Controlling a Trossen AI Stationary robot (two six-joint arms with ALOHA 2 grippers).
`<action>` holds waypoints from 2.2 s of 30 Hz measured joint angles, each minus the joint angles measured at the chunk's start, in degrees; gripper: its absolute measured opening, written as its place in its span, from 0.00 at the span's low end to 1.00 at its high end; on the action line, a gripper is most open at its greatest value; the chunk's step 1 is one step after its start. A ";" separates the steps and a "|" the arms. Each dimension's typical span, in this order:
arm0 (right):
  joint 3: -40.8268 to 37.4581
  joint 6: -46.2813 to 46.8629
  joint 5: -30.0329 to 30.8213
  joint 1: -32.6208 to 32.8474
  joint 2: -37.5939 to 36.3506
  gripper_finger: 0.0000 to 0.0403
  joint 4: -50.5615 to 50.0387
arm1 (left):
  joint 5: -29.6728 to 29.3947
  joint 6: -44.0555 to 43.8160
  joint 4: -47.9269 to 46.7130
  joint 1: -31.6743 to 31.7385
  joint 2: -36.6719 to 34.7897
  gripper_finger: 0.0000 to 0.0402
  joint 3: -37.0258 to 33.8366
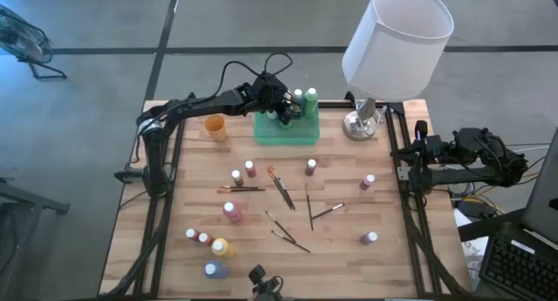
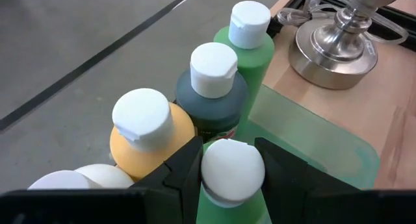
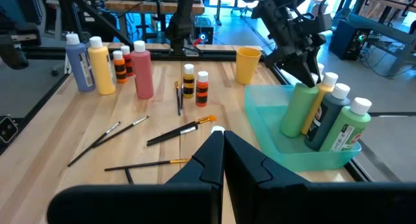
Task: Pick & Place Paint Supplies
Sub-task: Put the large green paint bottle into the green bin, then put the large red paint bottle into the green bin
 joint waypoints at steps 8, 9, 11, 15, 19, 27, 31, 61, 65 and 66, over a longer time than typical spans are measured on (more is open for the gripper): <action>0.01 0.00 0.00 -0.01 0.01 0.02 -0.01 | -0.21 -0.75 -0.61 0.04 0.15 0.41 -0.07; 0.01 0.02 -0.01 0.01 0.00 0.02 0.00 | -0.20 -1.01 -0.54 0.04 0.15 0.42 -0.07; 0.01 0.02 0.00 -0.01 0.00 0.02 0.00 | -0.17 -1.09 -0.60 0.04 0.15 0.45 -0.07; 0.01 0.02 0.00 0.00 0.00 0.02 0.00 | 0.52 -1.11 -0.57 0.04 0.11 0.51 -0.07; -0.01 0.02 -0.01 -0.01 0.01 0.02 0.01 | 0.79 -1.13 -0.57 0.04 -0.15 0.59 -0.07; 0.00 0.02 -0.01 0.01 0.00 0.02 0.00 | 0.94 -1.46 -0.54 0.02 -0.42 0.65 1.49; 0.01 0.02 -0.01 0.01 0.01 0.02 -0.01 | 1.85 -1.48 -1.23 -0.04 -0.44 0.65 3.37; 0.00 0.02 0.00 -0.01 0.00 0.02 -0.01 | 4.20 2.16 -14.12 -8.58 -0.63 0.65 21.61; 0.01 0.02 0.00 0.00 0.00 0.02 -0.01 | 0.49 4.42 -22.08 -10.27 -0.66 0.65 26.80; 0.01 0.01 -0.01 0.01 -0.01 0.02 -0.01 | -0.75 4.91 -24.09 -10.72 -0.66 0.65 28.08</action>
